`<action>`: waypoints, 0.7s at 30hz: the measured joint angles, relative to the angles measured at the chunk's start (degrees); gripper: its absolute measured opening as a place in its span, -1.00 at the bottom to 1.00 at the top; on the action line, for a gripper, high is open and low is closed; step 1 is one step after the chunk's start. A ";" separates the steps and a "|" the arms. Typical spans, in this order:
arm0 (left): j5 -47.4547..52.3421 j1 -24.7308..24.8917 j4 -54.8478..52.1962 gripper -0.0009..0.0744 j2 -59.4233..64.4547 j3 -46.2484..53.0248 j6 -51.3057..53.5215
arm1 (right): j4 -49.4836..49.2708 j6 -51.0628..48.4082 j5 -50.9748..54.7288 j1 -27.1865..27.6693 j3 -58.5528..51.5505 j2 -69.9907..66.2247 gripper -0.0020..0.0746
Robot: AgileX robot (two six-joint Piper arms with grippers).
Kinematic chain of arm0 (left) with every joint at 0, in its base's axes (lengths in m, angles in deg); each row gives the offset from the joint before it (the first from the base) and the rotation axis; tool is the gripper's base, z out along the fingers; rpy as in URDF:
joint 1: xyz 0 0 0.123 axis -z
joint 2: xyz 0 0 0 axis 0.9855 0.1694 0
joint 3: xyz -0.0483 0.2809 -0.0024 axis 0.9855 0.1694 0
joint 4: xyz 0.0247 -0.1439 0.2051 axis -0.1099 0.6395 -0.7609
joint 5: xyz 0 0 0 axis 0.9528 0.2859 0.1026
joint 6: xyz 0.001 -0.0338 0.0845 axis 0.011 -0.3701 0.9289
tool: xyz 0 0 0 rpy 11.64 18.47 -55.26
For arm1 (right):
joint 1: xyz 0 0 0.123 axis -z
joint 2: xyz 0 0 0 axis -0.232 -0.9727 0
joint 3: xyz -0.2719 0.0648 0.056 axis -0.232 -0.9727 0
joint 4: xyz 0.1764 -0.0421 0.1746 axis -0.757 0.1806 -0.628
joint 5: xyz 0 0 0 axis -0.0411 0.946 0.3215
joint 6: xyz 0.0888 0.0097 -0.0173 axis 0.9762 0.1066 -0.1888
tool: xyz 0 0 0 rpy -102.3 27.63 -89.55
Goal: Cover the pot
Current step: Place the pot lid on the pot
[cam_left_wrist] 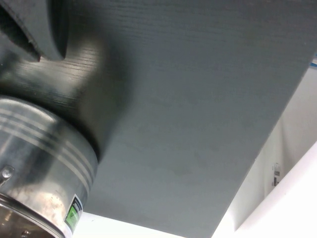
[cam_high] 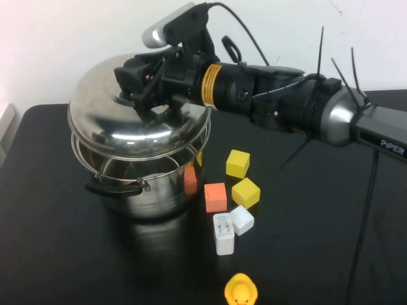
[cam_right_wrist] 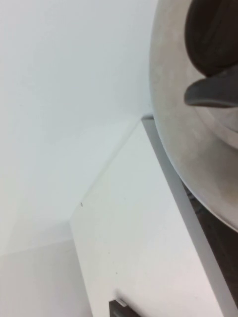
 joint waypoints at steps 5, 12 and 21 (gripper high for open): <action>0.00 0.00 0.00 -0.98 0.00 0.00 0.00 | 2.85 2.38 -0.12 -0.10 0.70 -0.85 -0.04; 0.00 0.00 0.00 -0.98 0.00 0.00 0.00 | 5.46 3.13 -0.21 -0.10 0.74 -1.85 -0.04; 0.00 0.00 0.00 -0.98 0.00 0.00 0.00 | 5.69 3.48 -0.33 -0.10 0.85 -3.70 -0.04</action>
